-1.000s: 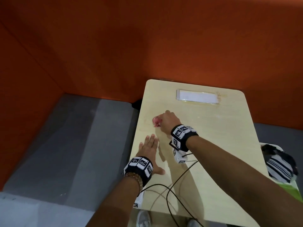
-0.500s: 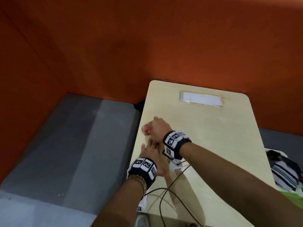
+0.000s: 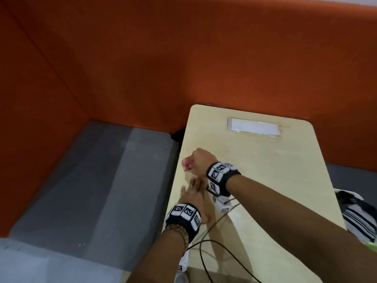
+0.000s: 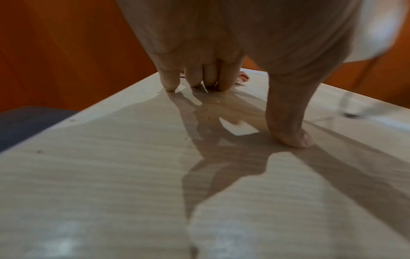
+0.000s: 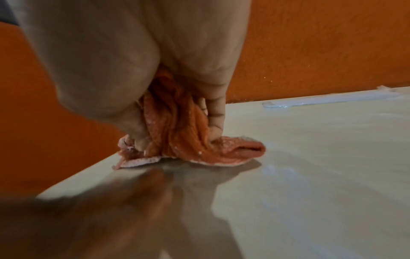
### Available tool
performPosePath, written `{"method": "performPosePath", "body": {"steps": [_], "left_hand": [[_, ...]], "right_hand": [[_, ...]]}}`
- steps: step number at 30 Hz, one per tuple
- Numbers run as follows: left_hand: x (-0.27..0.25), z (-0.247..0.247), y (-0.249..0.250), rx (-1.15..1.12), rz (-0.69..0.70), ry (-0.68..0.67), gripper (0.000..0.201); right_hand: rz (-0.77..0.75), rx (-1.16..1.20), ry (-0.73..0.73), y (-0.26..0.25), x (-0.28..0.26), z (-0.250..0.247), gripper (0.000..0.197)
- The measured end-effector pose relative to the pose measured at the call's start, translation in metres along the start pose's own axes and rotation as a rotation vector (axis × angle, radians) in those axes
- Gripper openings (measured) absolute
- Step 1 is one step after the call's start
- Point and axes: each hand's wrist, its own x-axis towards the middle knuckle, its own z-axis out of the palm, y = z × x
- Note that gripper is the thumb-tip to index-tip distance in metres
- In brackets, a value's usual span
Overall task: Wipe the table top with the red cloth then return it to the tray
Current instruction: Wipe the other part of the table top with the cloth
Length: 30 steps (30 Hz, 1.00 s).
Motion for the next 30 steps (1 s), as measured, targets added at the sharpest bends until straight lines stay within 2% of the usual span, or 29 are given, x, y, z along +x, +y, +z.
{"method": "performPosePath", "body": {"steps": [3,6,10,13,16,18,21,27,30], "left_hand": [[-0.003,-0.002,0.001,-0.008,-0.006,0.013,0.123],[0.000,-0.003,0.000,-0.003,-0.010,-0.022,0.127],[0.002,0.000,-0.002,-0.031,-0.015,-0.022,0.129],[-0.001,0.000,-0.001,-0.033,-0.010,0.000,0.127],[0.000,0.002,-0.001,-0.051,0.015,0.026,0.124],[-0.001,0.003,-0.003,-0.058,0.014,0.012,0.126],[-0.002,0.002,-0.004,-0.029,0.007,0.004,0.126],[0.000,0.004,-0.001,-0.051,0.000,0.015,0.126],[-0.001,0.003,-0.001,-0.011,-0.003,-0.001,0.127]], "right_hand": [[-0.003,-0.070,-0.038,0.004,-0.018,0.004,0.018],[0.006,-0.068,0.060,-0.002,0.003,-0.020,0.013],[0.009,0.033,0.055,-0.006,0.023,-0.037,0.011],[-0.058,0.030,-0.027,0.000,0.002,-0.021,0.016],[-0.114,-0.066,-0.068,0.015,-0.026,-0.003,0.010],[-0.124,-0.078,-0.044,0.018,-0.020,-0.008,0.004],[-0.102,-0.023,0.009,0.009,0.007,-0.027,0.019],[-0.128,-0.053,-0.074,0.022,-0.025,-0.001,0.015],[-0.098,-0.023,-0.058,0.016,-0.008,-0.017,0.014]]}}
